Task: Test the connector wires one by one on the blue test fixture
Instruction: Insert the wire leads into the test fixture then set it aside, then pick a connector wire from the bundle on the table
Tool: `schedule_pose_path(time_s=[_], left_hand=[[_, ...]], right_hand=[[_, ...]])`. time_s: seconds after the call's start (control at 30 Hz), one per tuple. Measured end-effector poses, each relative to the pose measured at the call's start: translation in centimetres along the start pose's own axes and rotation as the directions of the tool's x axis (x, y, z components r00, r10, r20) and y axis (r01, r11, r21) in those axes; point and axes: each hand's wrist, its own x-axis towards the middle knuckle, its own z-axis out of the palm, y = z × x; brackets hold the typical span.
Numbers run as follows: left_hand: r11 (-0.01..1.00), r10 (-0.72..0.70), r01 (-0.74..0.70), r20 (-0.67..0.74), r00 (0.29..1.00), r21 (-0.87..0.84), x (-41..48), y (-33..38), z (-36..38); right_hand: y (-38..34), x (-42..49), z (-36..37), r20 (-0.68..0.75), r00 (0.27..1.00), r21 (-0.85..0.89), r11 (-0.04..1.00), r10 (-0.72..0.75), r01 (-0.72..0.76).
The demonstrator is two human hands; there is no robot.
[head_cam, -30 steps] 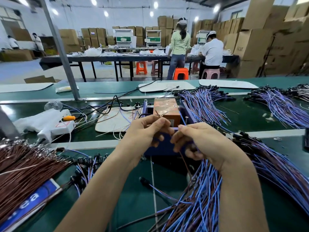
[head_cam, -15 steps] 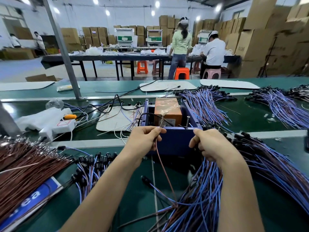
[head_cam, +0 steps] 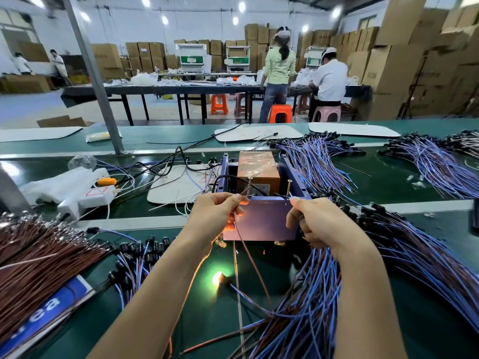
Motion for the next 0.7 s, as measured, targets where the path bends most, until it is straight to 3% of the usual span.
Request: schedule_pose_path(time_s=[0.2,0.3,0.4,0.47,0.6,0.7], left_hand=[[1.0,-0.006,0.006,0.013,1.0,0.003,0.0,0.1,-0.2],[0.999,-0.002,0.01,0.161,0.987,-0.05,-0.5,1.0,-0.6],[0.979,0.038,0.04,0.371,0.928,-0.199,-1.5,2.3,-0.6],[0.96,0.073,0.055,0.438,0.896,-0.274,-1.9,2.8,-0.5],[0.94,0.079,0.077,0.432,0.898,-0.332,-2.4,3.5,-0.8],[0.963,0.102,0.027,0.459,0.883,-0.267,-2.8,3.7,-1.0]], right_hand=[[-0.1,-0.3,-0.1,0.02,0.999,0.009,1.0,-0.024,0.024],[-0.6,-1.2,-0.6,0.133,0.988,0.064,0.995,-0.084,0.076],[-1.5,-2.4,-0.4,0.306,0.936,0.067,0.985,-0.174,0.161],[-2.0,-3.0,0.1,0.36,0.905,0.043,0.973,-0.225,0.225],[-2.2,-3.7,0.1,0.416,0.847,0.075,0.941,-0.331,0.33],[-2.3,-3.9,0.2,0.493,0.793,0.09,0.927,-0.359,0.364]])
